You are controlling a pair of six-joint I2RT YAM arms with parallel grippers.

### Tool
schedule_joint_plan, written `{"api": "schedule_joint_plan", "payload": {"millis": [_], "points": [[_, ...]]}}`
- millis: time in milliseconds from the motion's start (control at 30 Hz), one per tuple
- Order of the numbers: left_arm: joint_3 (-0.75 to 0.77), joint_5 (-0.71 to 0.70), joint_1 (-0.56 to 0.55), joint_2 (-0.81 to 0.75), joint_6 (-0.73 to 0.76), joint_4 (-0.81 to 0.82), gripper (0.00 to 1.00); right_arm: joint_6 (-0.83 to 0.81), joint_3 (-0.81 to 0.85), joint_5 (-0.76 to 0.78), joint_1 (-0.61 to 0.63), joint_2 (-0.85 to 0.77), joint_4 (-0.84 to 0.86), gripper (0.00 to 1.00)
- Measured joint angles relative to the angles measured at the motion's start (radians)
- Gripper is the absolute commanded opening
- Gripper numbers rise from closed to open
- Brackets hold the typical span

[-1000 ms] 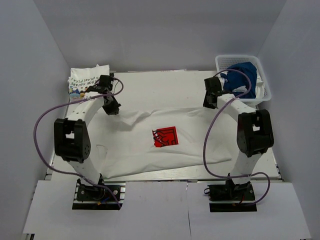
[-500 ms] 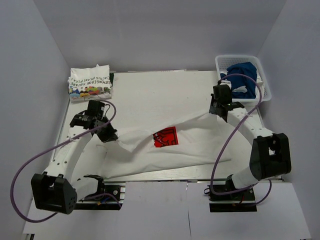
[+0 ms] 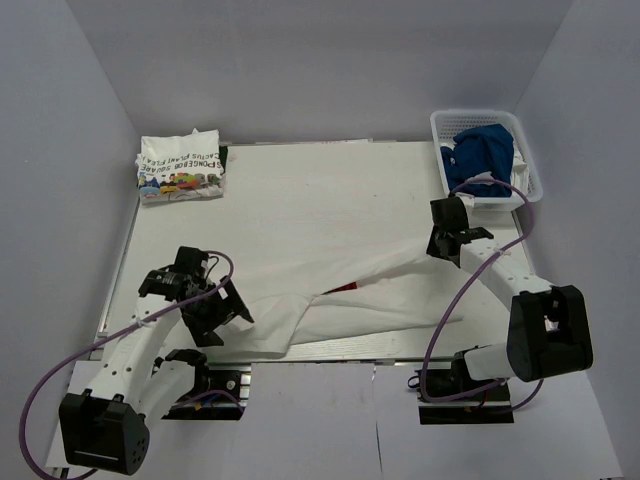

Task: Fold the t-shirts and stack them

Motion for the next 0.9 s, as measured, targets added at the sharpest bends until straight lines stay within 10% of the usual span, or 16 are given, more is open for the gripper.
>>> {"api": "schedule_joint_plan", "payload": {"millis": [100, 533, 900], "points": [[0.027, 0.016, 0.000, 0.005, 0.014, -0.031, 0.99, 0.049, 0.019, 0.055, -0.005, 0.004, -0.057, 0.89], [0.063, 0.030, -0.004, 0.258, 0.045, 0.315, 0.99, 0.005, 0.067, -0.150, 0.009, -0.136, -0.006, 0.91], [0.155, -0.023, -0.005, 0.642, 0.025, 0.377, 0.99, -0.004, -0.051, -0.450, 0.053, 0.109, 0.167, 0.91]]}}
